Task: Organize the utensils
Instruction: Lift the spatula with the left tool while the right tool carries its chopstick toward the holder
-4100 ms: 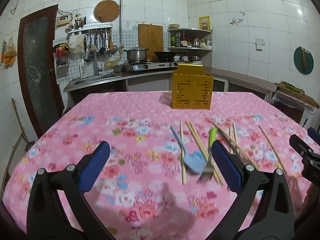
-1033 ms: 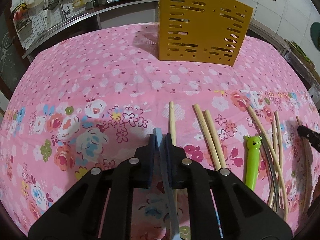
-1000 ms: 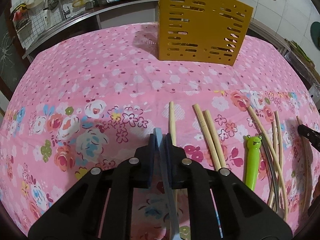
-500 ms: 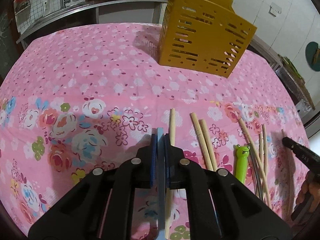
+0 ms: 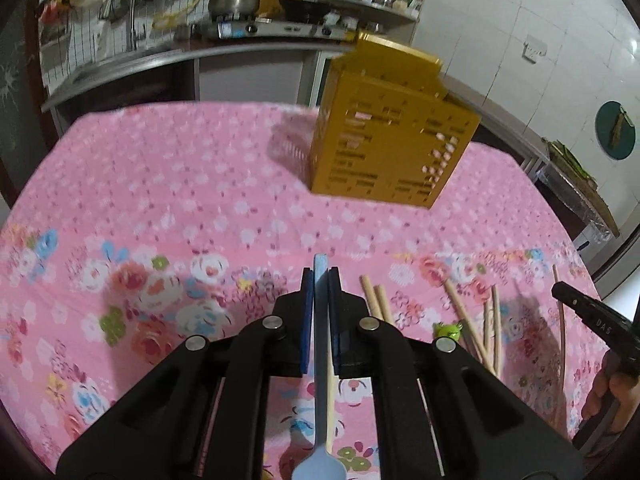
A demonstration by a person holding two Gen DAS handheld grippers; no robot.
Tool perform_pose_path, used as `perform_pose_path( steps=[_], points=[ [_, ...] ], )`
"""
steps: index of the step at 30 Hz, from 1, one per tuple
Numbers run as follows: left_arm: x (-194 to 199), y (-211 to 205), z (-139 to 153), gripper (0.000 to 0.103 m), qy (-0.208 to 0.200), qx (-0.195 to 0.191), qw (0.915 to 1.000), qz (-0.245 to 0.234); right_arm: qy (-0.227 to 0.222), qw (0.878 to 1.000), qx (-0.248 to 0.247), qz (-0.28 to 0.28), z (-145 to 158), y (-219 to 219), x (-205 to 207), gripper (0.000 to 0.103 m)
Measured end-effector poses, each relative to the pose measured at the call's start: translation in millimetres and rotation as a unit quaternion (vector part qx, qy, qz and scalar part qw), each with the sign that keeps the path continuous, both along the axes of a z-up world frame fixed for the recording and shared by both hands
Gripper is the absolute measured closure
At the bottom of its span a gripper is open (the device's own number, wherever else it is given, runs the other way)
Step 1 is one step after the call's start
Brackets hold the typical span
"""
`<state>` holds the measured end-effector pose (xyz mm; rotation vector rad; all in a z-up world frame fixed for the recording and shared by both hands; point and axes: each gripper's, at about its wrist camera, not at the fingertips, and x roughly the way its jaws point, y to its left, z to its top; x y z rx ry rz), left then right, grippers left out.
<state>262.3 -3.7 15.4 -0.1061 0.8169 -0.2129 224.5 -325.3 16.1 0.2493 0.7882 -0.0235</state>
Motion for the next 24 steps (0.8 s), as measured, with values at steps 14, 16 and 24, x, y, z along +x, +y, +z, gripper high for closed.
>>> perform_pose_path(
  steps=[14,16,24],
  points=[
    [-14,6,36,0.097,-0.077,0.002,0.997,0.0,-0.085,0.996,-0.001,0.016,43,19,-1,0.097],
    [-13,7,39,0.097,-0.084,0.002,0.9965,0.001,-0.098,0.995,-0.001,0.017,47,21,-1,0.097],
    [-7,8,51,0.097,-0.111,0.005,0.9938,0.004,-0.142,0.99,-0.016,0.02,66,27,3,0.097]
  ],
)
